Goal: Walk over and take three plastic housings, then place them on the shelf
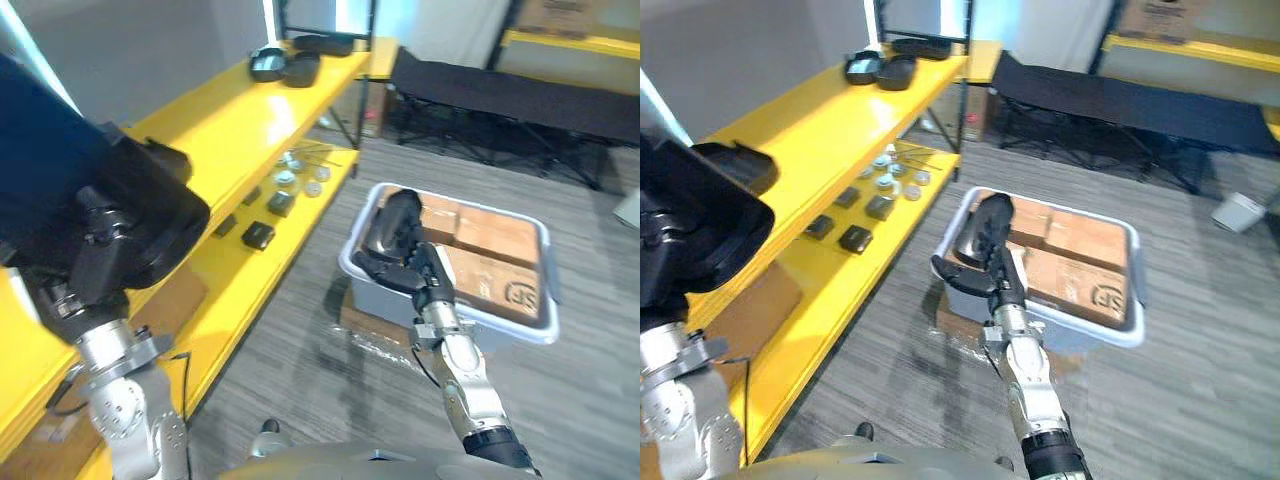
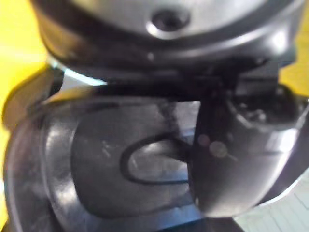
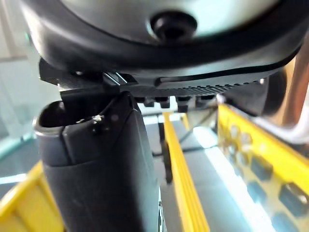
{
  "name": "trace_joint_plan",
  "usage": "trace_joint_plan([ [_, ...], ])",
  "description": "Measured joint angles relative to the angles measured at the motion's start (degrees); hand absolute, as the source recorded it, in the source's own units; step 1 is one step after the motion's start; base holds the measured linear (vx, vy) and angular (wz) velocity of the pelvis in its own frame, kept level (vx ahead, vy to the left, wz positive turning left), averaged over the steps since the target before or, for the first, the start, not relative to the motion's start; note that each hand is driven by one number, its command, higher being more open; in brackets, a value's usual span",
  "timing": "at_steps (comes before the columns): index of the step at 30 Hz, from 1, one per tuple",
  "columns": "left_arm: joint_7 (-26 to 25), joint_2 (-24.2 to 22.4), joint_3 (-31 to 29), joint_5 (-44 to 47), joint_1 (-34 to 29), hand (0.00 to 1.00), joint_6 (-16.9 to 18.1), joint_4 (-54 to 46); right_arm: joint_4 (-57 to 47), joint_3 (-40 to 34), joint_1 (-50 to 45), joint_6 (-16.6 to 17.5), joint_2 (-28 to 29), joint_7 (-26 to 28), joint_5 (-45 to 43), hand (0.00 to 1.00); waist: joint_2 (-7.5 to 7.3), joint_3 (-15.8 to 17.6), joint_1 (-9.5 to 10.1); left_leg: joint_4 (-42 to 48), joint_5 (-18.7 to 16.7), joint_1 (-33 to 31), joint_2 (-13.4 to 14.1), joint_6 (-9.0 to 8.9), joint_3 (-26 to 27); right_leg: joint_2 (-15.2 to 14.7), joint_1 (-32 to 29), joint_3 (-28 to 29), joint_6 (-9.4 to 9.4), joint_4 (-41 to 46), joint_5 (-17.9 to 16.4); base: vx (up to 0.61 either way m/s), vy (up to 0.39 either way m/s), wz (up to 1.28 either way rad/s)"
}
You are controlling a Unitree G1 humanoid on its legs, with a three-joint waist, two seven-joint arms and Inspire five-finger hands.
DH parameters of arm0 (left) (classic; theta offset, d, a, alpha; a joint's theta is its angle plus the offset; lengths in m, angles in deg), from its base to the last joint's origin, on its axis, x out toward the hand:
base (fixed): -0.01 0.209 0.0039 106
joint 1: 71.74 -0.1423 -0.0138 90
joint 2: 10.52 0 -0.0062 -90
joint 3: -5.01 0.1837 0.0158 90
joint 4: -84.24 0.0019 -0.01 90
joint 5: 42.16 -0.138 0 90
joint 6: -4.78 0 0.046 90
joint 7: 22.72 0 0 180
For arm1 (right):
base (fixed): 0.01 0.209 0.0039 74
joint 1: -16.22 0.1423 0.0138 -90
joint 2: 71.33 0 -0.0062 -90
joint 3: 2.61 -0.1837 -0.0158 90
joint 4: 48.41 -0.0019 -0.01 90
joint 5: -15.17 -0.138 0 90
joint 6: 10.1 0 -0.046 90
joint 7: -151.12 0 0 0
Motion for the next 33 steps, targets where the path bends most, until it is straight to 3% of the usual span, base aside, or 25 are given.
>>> trace_joint_plan([
  [4, 1.9, -1.7, -1.2, 1.3, -3.3, 0.00, 0.1, -0.8, 0.2, 2.9, 2.4, -0.8, -0.4, 2.5, 0.0, 1.00, -0.02, 0.1, 2.10, 0.3, 0.4, -1.1, -0.7, 0.54, -3.1, 0.0, 2.3, -4.0, 0.24, 0.1, -1.3, 0.01, -0.014, 0.56],
  [7, 5.6, -1.3, 0.9, 1.3, -3.2, 0.00, 0.1, -0.8, 0.1, 3.1, 2.8, -0.9, -0.9, 2.9, 0.0, 1.00, -0.01, 1.3, 1.03, 0.2, 2.3, -3.3, -0.8, 3.11, -1.9, -0.9, 4.2, -9.8, 0.64, 2.2, -3.7, 0.00, -0.024, 0.95],
  [11, 10.6, -1.1, 3.2, 1.5, -3.2, 0.00, 0.1, -1.0, 0.2, 3.2, 2.7, -2.2, -2.6, 3.0, 0.3, 1.00, 0.59, 2.2, 2.17, -0.9, 4.0, -3.8, -2.0, 2.28, -2.7, -2.9, 3.8, -11.8, 1.51, 6.3, -6.1, 0.02, 0.031, 0.54],
  [13, 14.5, -0.3, 3.7, 2.7, -2.6, 0.00, 0.1, -1.0, 0.1, 3.0, 2.1, -2.1, -2.6, 3.1, 0.6, 1.00, 0.57, 2.8, 1.00, -0.8, 4.4, -4.4, -3.6, 2.76, -5.1, -4.5, 1.6, -7.8, 1.02, 13.0, -11.5, 0.01, 0.000, 0.66],
  [14, 16.8, 1.2, 5.0, 4.2, -1.9, 0.00, 0.0, -1.0, 0.1, 2.5, 1.5, -2.1, -2.6, 2.8, 0.6, 1.00, 0.24, 3.1, -0.05, -0.8, 5.0, -4.6, -4.7, 2.55, -7.2, -4.7, 0.4, -4.1, -0.57, 16.7, -14.6, 0.01, -0.054, 0.83],
  [16, 19.7, 2.8, 7.4, 5.0, -1.0, 0.00, 0.0, -1.0, -0.4, 1.6, 0.1, -2.1, -2.6, 2.0, 0.6, 1.00, -0.15, 3.4, -0.74, -1.0, 5.9, -4.6, -5.6, 2.39, -8.5, -5.0, 0.0, 1.0, -1.84, 19.5, -16.0, 0.02, -0.050, 0.74],
  [19, 24.0, 4.4, 10.5, 4.9, 0.3, 0.00, 0.0, -1.5, -0.5, -0.1, 0.1, -2.0, -2.5, 2.0, 0.5, 1.00, -0.78, 4.0, -1.21, -1.9, 6.9, -4.5, -6.0, 2.24, -8.2, -5.3, -0.1, 3.4, 0.10, 20.4, -17.8, -0.01, -0.052, 0.24],
  [23, 23.5, 5.1, 13.1, 4.8, 0.3, 0.00, 0.0, -1.4, -0.6, -1.4, 0.0, -1.1, -2.5, 3.5, 0.1, 1.00, 0.27, 5.3, -2.52, -0.9, 7.1, -4.4, -5.7, 2.42, -5.9, -5.2, -0.5, 4.1, 1.25, 20.6, -18.6, -0.08, -0.024, -0.12],
  [25, 23.1, 5.1, 14.6, 4.4, 0.4, 0.00, 0.0, -1.5, -0.9, -1.7, -0.1, -0.8, -2.7, 4.5, 0.0, 1.00, 0.68, 5.8, -3.39, -0.3, 6.7, -4.5, -5.5, 3.18, -4.9, -5.4, -0.7, 4.2, 1.33, 21.1, -19.3, -0.10, 0.009, -0.02],
  [29, 22.5, 5.1, 14.8, 2.8, 0.4, 0.00, 0.0, -1.5, -2.8, -1.8, 0.1, -0.3, -2.6, 6.3, -4.0, 1.00, 0.23, 7.6, -2.98, 2.5, 5.4, -5.2, -6.3, 3.26, -4.2, -6.6, -0.9, 4.3, 1.35, 22.9, -19.7, -0.05, 0.030, -0.01],
  [33, 21.3, 5.1, 14.5, 0.7, 0.0, 0.00, 0.0, -1.8, -3.8, -0.4, 0.5, 2.2, -1.6, 6.1, -4.9, 1.00, -0.41, 9.2, -1.31, 16.6, -1.7, -10.6, -8.1, 3.07, -3.4, -7.9, 1.2, 3.4, 1.52, 23.5, -20.0, 0.00, 0.087, 0.12],
])
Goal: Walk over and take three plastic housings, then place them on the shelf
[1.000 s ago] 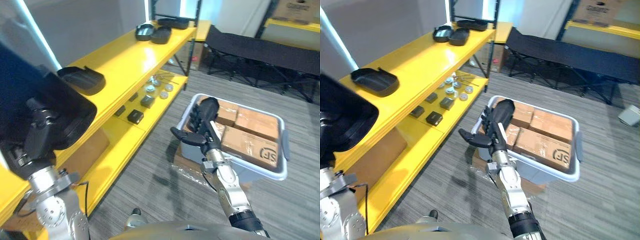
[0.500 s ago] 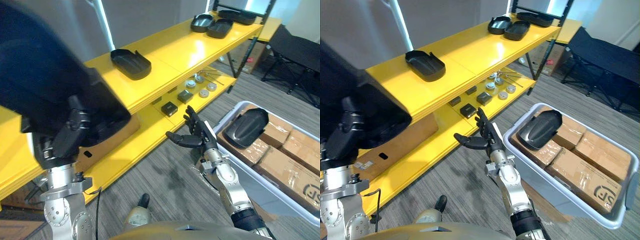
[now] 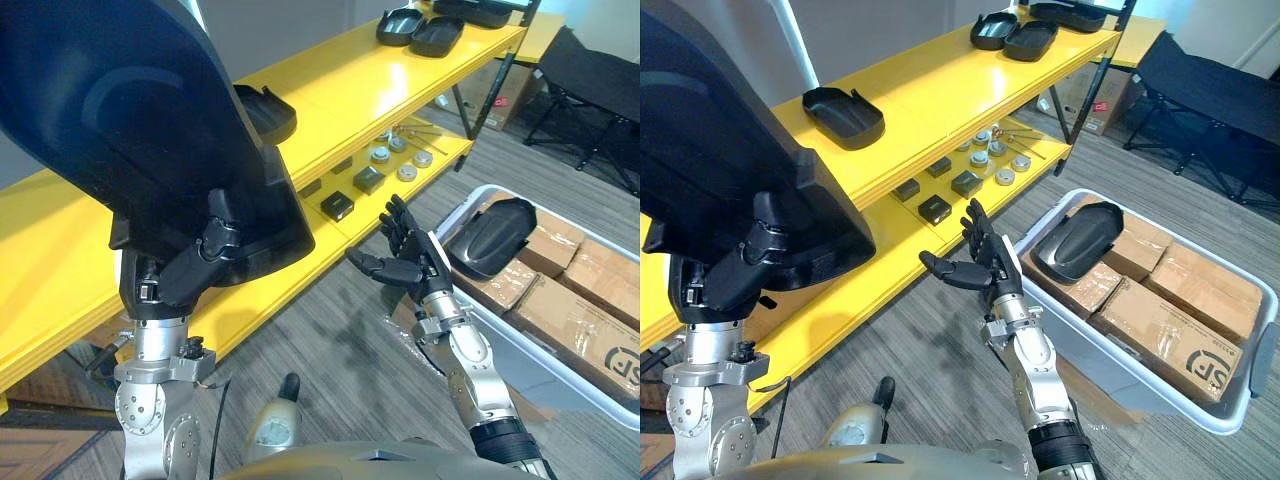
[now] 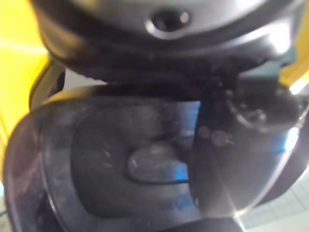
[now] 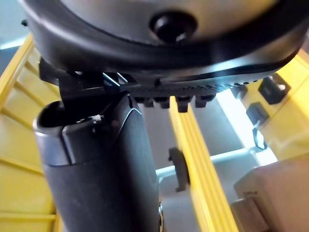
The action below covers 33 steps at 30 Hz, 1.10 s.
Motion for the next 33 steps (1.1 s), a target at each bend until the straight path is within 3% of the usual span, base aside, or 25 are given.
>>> trace_joint_plan([
  [2, 0.5, 0.3, -0.4, -1.0, -0.4, 0.00, -0.1, -1.1, -0.5, 0.3, 0.0, 0.5, 0.9, -0.5, 0.1, 1.00, -1.23, 0.8, 0.57, 9.1, -4.3, -2.4, -0.4, 3.39, 5.5, -1.1, 2.8, -1.7, -0.41, -2.5, 0.2, 0.02, 0.188, 0.20],
  [3, 1.0, 0.6, -0.5, -1.3, -0.7, 0.00, 0.0, -1.9, -1.8, 0.1, -0.7, 0.8, 0.8, -0.6, -0.1, 1.00, -0.12, 0.3, 0.84, 15.8, -9.1, -3.2, -0.8, 6.52, 9.6, -0.2, 4.8, -2.1, -3.01, -3.6, 1.3, 0.05, 0.140, 0.17],
  [4, 1.0, 0.5, -0.9, -1.3, -0.6, 0.00, 0.0, -2.3, -2.8, 0.2, -1.1, 1.3, 0.4, -0.5, -0.1, 1.00, 1.09, -0.2, 0.71, 16.2, -12.3, -3.4, -0.5, 7.31, 10.0, 0.4, 4.6, -1.8, -4.96, -2.0, 1.7, 0.12, 0.251, 0.20],
  [5, 0.8, 0.9, -3.3, -1.2, -0.3, 0.00, 0.5, -2.4, -3.1, 1.0, -1.0, 2.8, 1.2, -0.2, -1.8, 1.00, -0.01, -0.9, 0.96, 15.7, -13.2, -3.8, -1.1, 7.18, 10.2, -2.2, -1.4, 1.9, -6.90, 6.9, 4.5, 0.11, 0.226, 0.17],
  [6, 0.3, 1.1, -4.3, -1.3, -0.3, 0.00, 0.4, -2.4, -3.1, 1.5, -1.0, 3.1, 1.8, 0.0, -2.1, 1.00, -0.45, -1.2, 0.75, 14.3, -13.1, -3.6, -1.6, 7.38, 10.2, -2.7, -3.9, 3.9, -7.90, 10.0, 6.8, 0.16, 0.298, 0.17],
  [7, -1.2, 1.9, -6.0, -1.3, -0.3, 0.00, 0.4, -2.4, -3.1, 2.0, -0.8, 4.0, 2.7, 0.8, -2.3, 1.00, -0.74, -0.9, 0.63, 11.5, -12.4, -2.5, -2.0, 8.37, 9.5, -2.4, -7.9, 6.9, -7.34, 16.6, 9.3, 0.18, 0.180, 0.18],
  [8, -3.1, 2.5, -7.5, -1.2, -0.3, 0.00, 0.3, -2.3, -3.0, 2.4, -0.6, 4.7, 3.3, 1.3, -2.3, 1.00, -0.56, -0.7, 0.43, 8.8, -11.1, -0.5, -2.7, 9.69, 8.0, -0.9, -10.3, 7.8, -6.92, 21.6, 6.4, 0.21, 0.147, 0.23],
  [10, -5.1, 2.5, -8.4, -0.9, -0.2, 0.00, 0.3, -2.2, -3.0, 2.4, 0.1, 5.4, 3.0, 1.7, -2.3, 1.00, -0.40, -0.7, 0.42, 5.6, -10.0, 2.7, -3.4, 10.58, 6.7, 1.7, -10.9, 7.9, -7.15, 21.8, 2.5, 0.24, 0.092, 0.32],
  [12, -7.1, 2.7, -9.0, -0.7, 1.6, 0.00, 0.3, -1.9, -3.7, 1.8, 3.0, 7.1, 2.1, 0.5, -2.2, 1.00, 0.31, -0.7, -0.10, 2.9, -9.3, 5.2, -4.5, 10.16, 3.0, 6.6, -14.3, 10.5, -8.55, 17.9, -0.6, 0.25, 0.049, 0.85],
  [13, -7.0, 3.0, -8.7, -0.6, 3.9, 0.00, 0.4, -0.8, -5.1, 0.9, 5.0, 7.6, 1.1, -1.1, -2.2, 1.00, 0.86, -0.5, -1.18, 2.5, -9.4, 5.4, -5.4, 9.59, -0.6, 9.8, -16.8, 15.8, -8.40, 15.2, -0.8, 0.16, 0.003, 1.28],
  [14, -6.8, 3.4, -8.4, -0.4, 5.4, 0.00, 0.6, 0.5, -6.2, 0.4, 5.8, 7.7, 0.4, -2.2, -2.2, 1.00, 1.10, -0.4, -1.93, 2.5, -9.5, 5.7, -6.1, 9.42, -2.8, 11.2, -17.7, 19.6, -7.94, 14.0, -0.5, 0.26, -0.085, 1.87],
  [15, -6.5, 4.4, -7.6, -0.3, 7.7, 0.00, 0.8, 3.0, -7.4, -0.7, 7.2, 8.0, -0.7, -4.3, -2.2, 1.00, 1.33, -0.2, -3.09, 2.4, -9.7, 7.0, -7.4, 8.91, -6.8, 12.5, -18.6, 25.4, -6.31, 12.3, 0.4, 0.26, -0.190, 2.01],
  [16, -6.8, 5.4, -7.3, -0.3, 9.3, 0.00, 0.8, 5.2, -8.5, -1.8, 8.2, 8.2, -1.4, -5.8, -2.3, 1.00, 1.22, -0.3, -3.25, 2.5, -9.9, 8.6, -8.5, 8.43, -9.7, 12.7, -18.5, 28.6, -4.76, 11.1, 1.4, 0.31, -0.260, 1.88],
  [18, -7.5, 6.4, -7.8, 0.2, 9.3, 0.00, 1.0, 5.9, -8.7, -3.7, 10.4, 8.4, -1.6, -5.7, -2.4, 1.00, -0.02, -1.3, -3.33, 2.6, -10.8, 10.0, -9.6, 7.03, -13.2, 10.8, -17.6, 26.6, -4.13, 5.9, 2.8, 0.29, -0.360, 1.59],
  [19, -7.4, 7.6, -8.1, 1.4, 9.4, 0.00, 1.7, 5.8, -8.9, -4.8, 12.0, 8.5, -1.6, -5.7, -3.0, 1.00, -2.72, -2.7, -3.19, 3.1, -11.9, 9.5, -10.5, 5.66, -13.2, 9.2, -16.8, 24.6, -5.67, 1.5, 8.4, 0.31, -0.410, 1.49],
  [20, -7.0, 7.1, -8.3, 1.8, 9.6, 0.00, 2.4, 6.2, -8.8, -5.2, 12.9, 8.5, -2.3, -5.6, -3.7, 1.00, -2.50, -2.8, -3.15, 3.9, -13.0, 8.8, -9.9, 5.28, -12.5, 8.6, -16.3, 23.3, -2.89, 1.1, 7.9, 0.27, -0.383, 1.38],
  [21, -6.9, 5.6, -7.7, 1.8, 9.4, 0.00, 2.5, 6.3, -8.8, -6.1, 13.9, 8.4, -4.2, -5.6, -3.9, 1.00, 0.51, -3.0, -2.98, 5.9, -14.2, 6.9, -5.3, 3.85, -7.0, 10.6, -13.9, 19.1, -3.98, -1.0, 8.2, 0.21, -0.344, 1.07],
  [22, -6.5, 5.1, -7.7, 1.8, 9.3, 0.00, 2.5, 6.3, -8.5, -7.0, 14.2, 8.2, -5.8, -5.4, -3.9, 1.00, 2.22, -2.9, -2.65, 5.2, -13.8, 6.6, -1.5, 4.04, -1.2, 12.0, -12.2, 16.7, -4.69, -2.5, 8.2, 0.18, -0.304, 0.96],
  [24, -6.4, 4.7, -6.3, 1.7, 9.7, 0.00, 2.5, 6.3, -8.5, -8.7, 12.7, 8.0, -5.9, -4.9, -3.9, 1.00, 3.02, -3.0, -3.82, 1.6, -11.4, 8.1, 2.8, 3.29, 7.8, 12.1, -9.7, 13.1, -5.32, -3.6, 7.9, 0.16, -0.243, 0.84],
  [25, -6.1, 4.5, -4.8, 1.6, 9.9, 0.00, 2.5, 6.1, -8.6, -10.0, 11.3, 8.0, -5.6, -4.9, -3.8, 1.00, 3.03, -2.9, -4.50, -1.7, -9.5, 10.0, 3.6, 3.28, 11.5, 11.7, -8.5, 11.7, -5.33, -4.2, 7.8, 0.13, -0.162, 0.69],
  [29, -6.6, 4.4, -0.6, -0.2, 10.8, 0.00, 2.3, 5.8, -11.9, -13.3, 7.4, 8.0, -4.3, -3.5, -4.0, 1.00, 2.90, -2.9, -5.03, -5.5, -7.4, 11.9, 2.3, 3.56, 12.6, 10.3, -7.4, 10.8, -5.49, -5.1, 7.7, 0.08, -0.013, 0.17],
  [33, -8.3, 3.8, -0.3, -5.6, 10.7, 0.00, 0.6, 5.8, -15.0, -14.7, 5.0, 8.0, -3.1, -2.1, -7.0, 1.00, 2.00, -2.3, -5.86, -1.9, -7.4, 10.9, 1.1, 3.57, 11.5, 9.2, -5.1, 9.7, -5.44, -6.7, 7.7, 0.02, 0.038, 0.15],
])
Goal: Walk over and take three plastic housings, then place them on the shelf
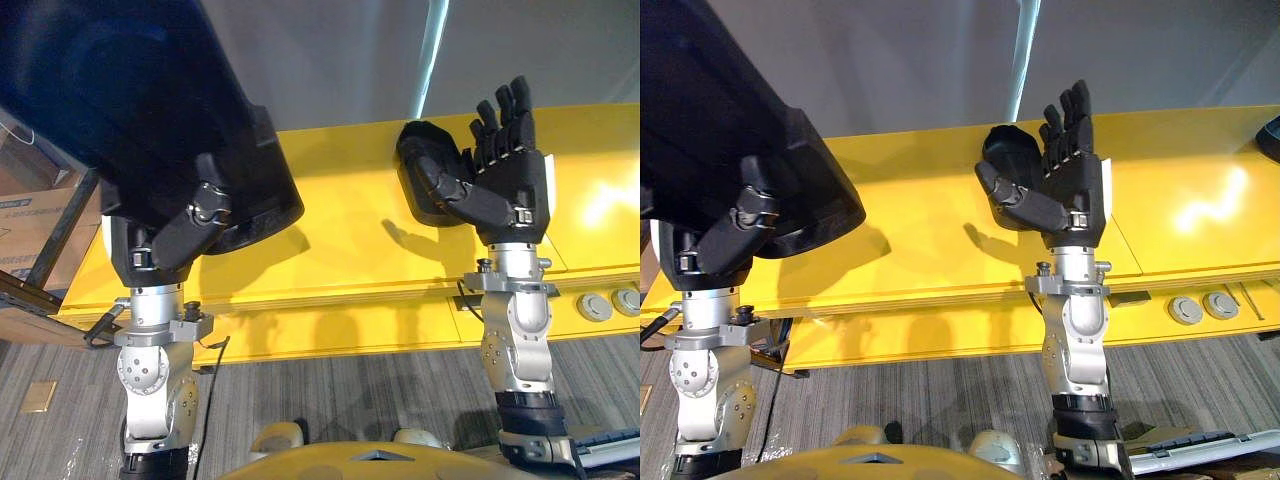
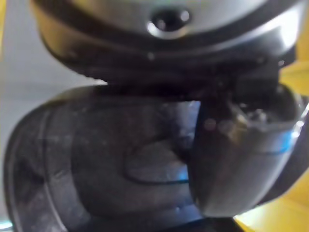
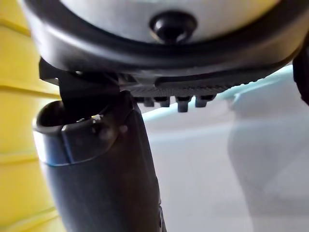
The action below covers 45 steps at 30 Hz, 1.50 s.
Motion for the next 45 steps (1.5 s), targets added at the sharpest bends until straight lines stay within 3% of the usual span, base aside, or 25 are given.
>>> trace_joint_plan([
  [5, 0.2, -0.8, 0.3, -2.4, 0.0, 0.00, -0.8, -0.3, -0.3, -1.4, -0.9, 0.1, 0.1, 0.7, -1.0, 1.00, -0.21, 0.2, -0.21, -3.1, 1.0, -0.3, -1.0, 0.23, -1.0, -1.3, -1.8, -0.4, 0.48, 0.9, -0.2, -0.07, 0.034, 0.10],
  [10, 4.2, 1.8, 1.6, -2.7, 0.0, 0.00, -6.6, -0.6, -0.3, -0.6, -4.8, 0.1, 3.5, -1.6, -1.7, 1.00, -0.79, 0.6, -1.33, -7.6, 2.8, 2.0, -2.9, 1.33, 5.9, -4.6, -1.5, 1.3, 3.27, -0.1, 2.0, -0.12, 0.117, -0.10],
  [16, 4.9, 4.6, 2.3, -2.5, 0.6, 0.00, -12.4, 0.1, -0.5, 1.0, -6.1, 0.0, 5.0, 0.3, -3.5, 1.00, -1.61, 0.8, -3.38, -13.3, 5.5, 3.1, -3.6, 2.42, 10.4, -4.9, -1.1, 2.0, 3.91, -6.8, 6.8, -0.05, 0.094, -0.10],
  [20, 2.7, 5.0, 6.7, -2.2, 7.6, 0.00, -16.7, 8.9, -0.5, 2.2, -6.4, -1.9, 3.9, 2.7, -4.0, 1.00, -1.60, 0.8, -3.66, -16.7, 8.3, 4.1, -3.4, 2.19, 10.1, -4.2, -1.1, 1.7, 4.20, -7.4, 7.0, 0.04, -0.006, 0.09],
  [24, -1.5, 5.0, 8.9, -0.8, 15.2, 0.00, -19.4, 21.7, -0.5, 5.2, -4.7, -3.8, 1.8, 4.0, -4.2, 1.00, -1.58, 0.8, -5.46, -17.9, 9.6, 3.9, -3.2, 2.51, 10.6, -3.9, -2.2, 2.0, 4.20, -7.4, 7.0, 0.04, -0.008, -0.02],
  [26, -3.4, 5.0, 8.9, 0.9, 17.3, 0.00, -19.9, 25.3, -0.4, 5.7, -4.0, -3.9, 1.1, 4.8, -4.2, 1.00, -1.57, 0.8, -6.57, -18.1, 9.6, 4.0, -3.3, 2.51, 10.8, -3.7, -2.4, 2.2, 4.20, -7.4, 7.0, 0.02, 0.010, -0.13],
  [32, -8.8, 5.3, 7.7, 9.9, 27.2, 0.00, -20.4, 32.7, 0.3, 8.6, 1.9, -6.1, -3.1, 8.4, -4.2, 1.00, -1.33, 1.5, -7.45, -18.6, 9.9, 2.9, -3.5, 2.65, 12.9, -3.6, -6.4, 5.4, 4.22, -5.3, 7.0, -0.02, 0.018, -0.18],
  [40, -11.2, 6.6, 6.4, 12.2, 32.7, 0.00, -20.5, 36.8, 1.5, 10.3, 5.9, -8.9, -5.5, 10.5, -4.3, 1.00, 0.25, 4.7, -9.43, -18.7, 10.3, 2.1, -3.8, 2.84, 14.6, -3.6, -9.2, 7.8, 4.22, -3.6, 7.0, -0.03, 0.013, -0.12],
  [45, -11.2, 7.0, 6.4, 17.4, 37.0, 0.00, -22.1, 42.1, 2.2, 10.3, 5.9, -11.2, -7.7, 11.7, -4.3, 1.00, 0.51, 6.3, -9.67, -18.2, 10.2, 1.7, -3.6, 2.69, 15.3, -3.4, -10.2, 8.9, 4.04, -2.8, 6.9, -0.01, -0.002, -0.10],
])
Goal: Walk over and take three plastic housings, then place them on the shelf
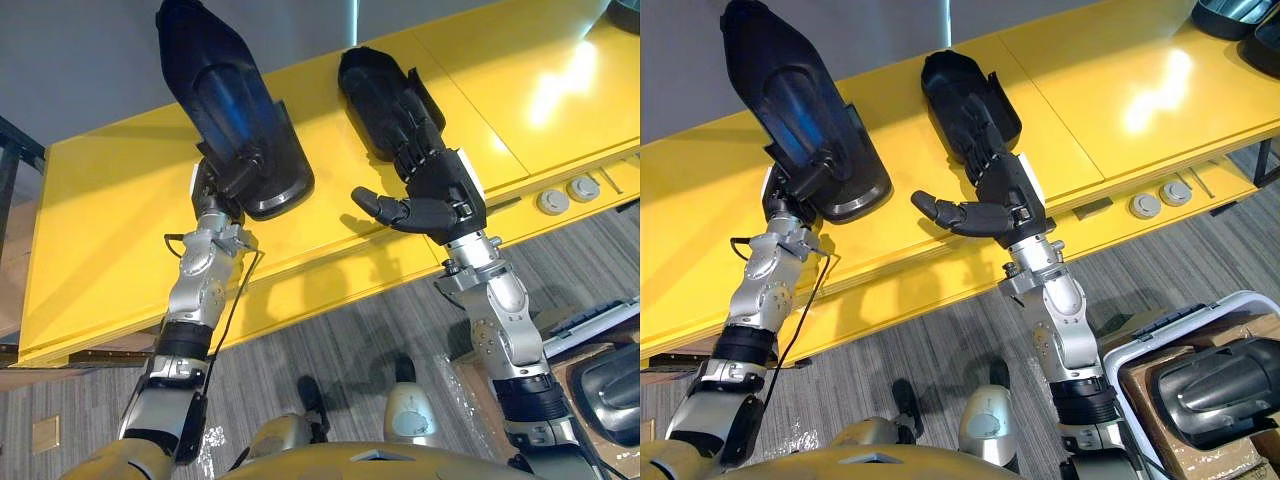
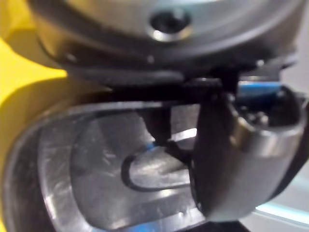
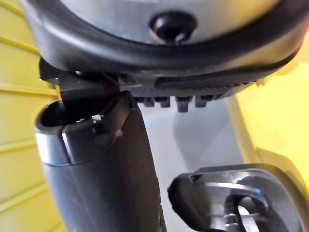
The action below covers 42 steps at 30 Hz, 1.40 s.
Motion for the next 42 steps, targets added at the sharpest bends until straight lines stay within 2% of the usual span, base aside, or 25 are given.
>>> trace_joint_plan([
  [2, 0.0, 0.5, 0.2, 0.3, 0.8, 0.00, -0.2, 0.4, 0.0, 0.2, 0.3, 0.0, 0.1, 0.7, -0.1, 1.00, -0.09, 0.1, -0.04, 0.7, -0.2, -0.8, 0.1, -0.31, 0.1, 0.0, -0.9, 0.3, -0.25, 0.7, -0.2, -0.01, -0.003, -0.02],
  [4, -0.4, 1.5, 0.2, 0.5, 3.8, 0.00, -0.6, 1.4, 0.0, 0.8, 3.0, 0.0, 0.0, 0.8, -0.2, 1.00, -0.03, 2.4, -0.01, 1.6, -0.2, -1.5, 0.1, -0.31, 0.2, -0.1, -1.9, 0.8, -0.38, 1.9, -0.3, -0.05, -0.014, -0.03],
  [8, -2.2, 1.6, 0.1, 0.7, 6.7, 0.00, -0.7, 1.9, -0.1, 2.9, 6.6, 0.0, -0.2, 1.8, -2.4, 1.00, 0.11, 4.0, -0.03, 1.9, 0.2, -2.8, 0.2, -0.20, 0.1, -0.1, -3.7, 1.0, -0.49, 3.2, -0.4, -0.05, -0.012, 0.02],
  [9, -2.6, 1.6, 0.1, 0.7, 6.8, 1.00, -0.7, 2.1, -0.1, 3.3, 6.8, 0.0, -0.2, 2.3, -2.8, 1.00, 0.11, 4.0, -0.04, 1.9, 0.2, -2.8, 0.3, -0.19, 0.1, -0.1, -3.7, 1.0, -0.51, 3.3, -0.4, 0.00, 0.000, 0.00],
  [16, -3.4, 2.3, 0.3, 0.1, 8.4, 1.00, -1.7, 4.0, -0.2, 3.7, 7.0, 0.0, -0.2, 3.2, -3.8, 1.00, 0.00, 4.3, -0.02, 2.8, 0.2, -3.7, 0.6, -0.19, -0.5, 0.0, -3.8, 0.5, -0.52, 3.3, -0.4, 0.00, -0.008, 0.03],
  [21, -2.8, 3.5, 0.2, -1.0, 10.0, 1.00, -2.6, 3.5, -1.7, 5.5, 8.6, 0.0, -0.2, 2.4, -3.8, 1.00, 0.00, 6.5, 0.05, 3.5, 0.2, -4.0, 1.2, -0.27, -1.0, 0.1, -3.5, -0.1, -0.54, 3.4, -0.3, -0.01, -0.010, 0.03],
  [32, -2.3, 3.8, 0.4, -5.1, 10.9, 1.00, -6.5, 4.5, -1.7, 5.8, 8.4, 0.2, 0.6, 1.3, -3.8, 1.00, -0.15, 6.6, 0.00, 3.5, 0.2, -2.3, 1.4, -0.41, -1.5, 0.3, -0.9, -0.8, -0.54, 2.2, -0.2, 0.01, -0.005, 0.01],
  [37, -6.6, 4.5, 0.3, -6.4, 11.4, 1.00, -7.1, 5.6, -1.7, 5.8, 7.2, 0.4, 1.2, 1.3, -3.8, 1.00, -0.21, 6.5, 0.07, 3.1, 0.2, -1.4, 2.1, -0.54, -1.2, 1.1, 0.4, -0.8, -0.73, 0.5, 0.5, 0.01, -0.007, -0.05],
  [42, -10.0, 5.4, -0.4, -7.8, 11.1, 1.00, -4.7, 7.2, -1.7, 5.8, 5.2, 0.5, 1.8, 1.0, -3.8, 1.00, -0.27, 6.4, 0.04, 2.1, 0.5, -0.4, 2.5, -0.86, -0.8, 1.9, 1.6, -0.9, -0.77, -1.3, 1.3, 0.01, -0.005, -0.03],
])
